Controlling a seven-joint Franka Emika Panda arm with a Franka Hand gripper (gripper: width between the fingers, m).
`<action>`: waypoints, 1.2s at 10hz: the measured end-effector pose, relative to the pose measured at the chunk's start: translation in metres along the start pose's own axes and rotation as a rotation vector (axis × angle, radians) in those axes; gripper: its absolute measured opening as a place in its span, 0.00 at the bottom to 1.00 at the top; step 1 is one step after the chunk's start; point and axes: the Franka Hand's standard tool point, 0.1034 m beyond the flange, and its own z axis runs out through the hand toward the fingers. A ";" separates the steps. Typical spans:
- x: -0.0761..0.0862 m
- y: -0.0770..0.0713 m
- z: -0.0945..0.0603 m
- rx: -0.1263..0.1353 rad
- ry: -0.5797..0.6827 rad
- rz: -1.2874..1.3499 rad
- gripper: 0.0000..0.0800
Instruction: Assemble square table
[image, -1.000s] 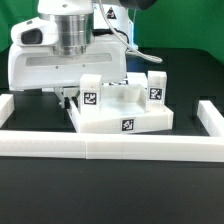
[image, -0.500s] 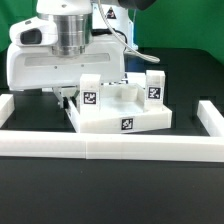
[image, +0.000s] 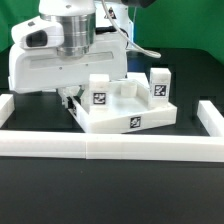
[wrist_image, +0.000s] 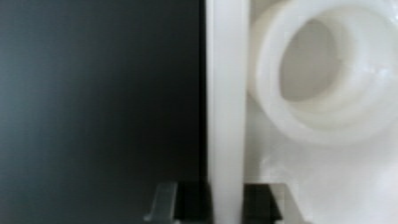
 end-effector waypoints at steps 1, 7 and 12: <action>0.009 0.002 0.000 -0.004 0.007 -0.149 0.08; 0.017 0.003 0.001 -0.035 -0.039 -0.512 0.08; 0.052 0.013 -0.001 -0.063 -0.024 -0.948 0.08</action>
Offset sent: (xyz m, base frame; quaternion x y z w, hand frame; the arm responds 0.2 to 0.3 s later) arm 0.0000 0.0000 0.0000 0.0000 0.0000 -0.1296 0.9916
